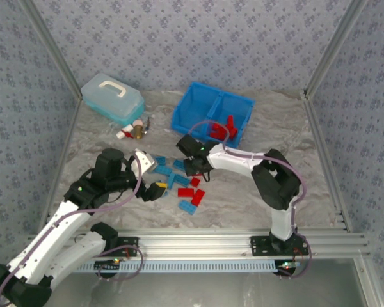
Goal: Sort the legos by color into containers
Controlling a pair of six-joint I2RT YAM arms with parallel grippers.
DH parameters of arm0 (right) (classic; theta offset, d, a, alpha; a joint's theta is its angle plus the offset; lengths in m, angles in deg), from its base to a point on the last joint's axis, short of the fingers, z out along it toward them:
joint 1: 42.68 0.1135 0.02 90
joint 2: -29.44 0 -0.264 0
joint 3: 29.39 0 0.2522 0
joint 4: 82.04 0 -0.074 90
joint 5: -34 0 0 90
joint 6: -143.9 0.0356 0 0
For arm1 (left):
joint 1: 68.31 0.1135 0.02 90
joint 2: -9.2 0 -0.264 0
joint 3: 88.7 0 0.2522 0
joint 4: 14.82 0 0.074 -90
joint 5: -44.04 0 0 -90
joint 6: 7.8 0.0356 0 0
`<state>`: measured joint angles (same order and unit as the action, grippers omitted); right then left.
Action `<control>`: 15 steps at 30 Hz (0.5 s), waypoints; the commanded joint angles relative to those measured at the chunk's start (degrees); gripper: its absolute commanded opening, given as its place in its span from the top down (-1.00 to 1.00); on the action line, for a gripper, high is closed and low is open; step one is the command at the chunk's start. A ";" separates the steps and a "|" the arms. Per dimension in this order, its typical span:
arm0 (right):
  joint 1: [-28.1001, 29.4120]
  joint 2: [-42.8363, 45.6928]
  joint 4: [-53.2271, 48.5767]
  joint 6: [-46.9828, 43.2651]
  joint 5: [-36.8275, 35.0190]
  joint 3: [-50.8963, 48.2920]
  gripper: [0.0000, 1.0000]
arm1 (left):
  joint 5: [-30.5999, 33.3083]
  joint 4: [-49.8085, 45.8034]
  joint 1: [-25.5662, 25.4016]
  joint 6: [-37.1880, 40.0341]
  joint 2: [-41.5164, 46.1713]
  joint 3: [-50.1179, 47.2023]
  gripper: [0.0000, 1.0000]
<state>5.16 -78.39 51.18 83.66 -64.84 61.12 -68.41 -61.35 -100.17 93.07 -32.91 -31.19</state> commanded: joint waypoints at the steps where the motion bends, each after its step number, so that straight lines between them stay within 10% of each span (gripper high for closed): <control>1: -3.58 6.44 -3.32 -2.35 -5.19 4.17 0.07 | 0.13 0.50 0.38 -0.52 0.11 -0.24 -0.98; 15: -20.60 -7.83 -6.06 -12.38 -2.86 24.36 -0.04 | 0.75 0.14 0.33 -0.55 0.50 -0.28 -0.98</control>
<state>-16.09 -83.22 49.63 74.63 -69.71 83.06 -68.39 -61.35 -100.17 93.07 -32.91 -31.19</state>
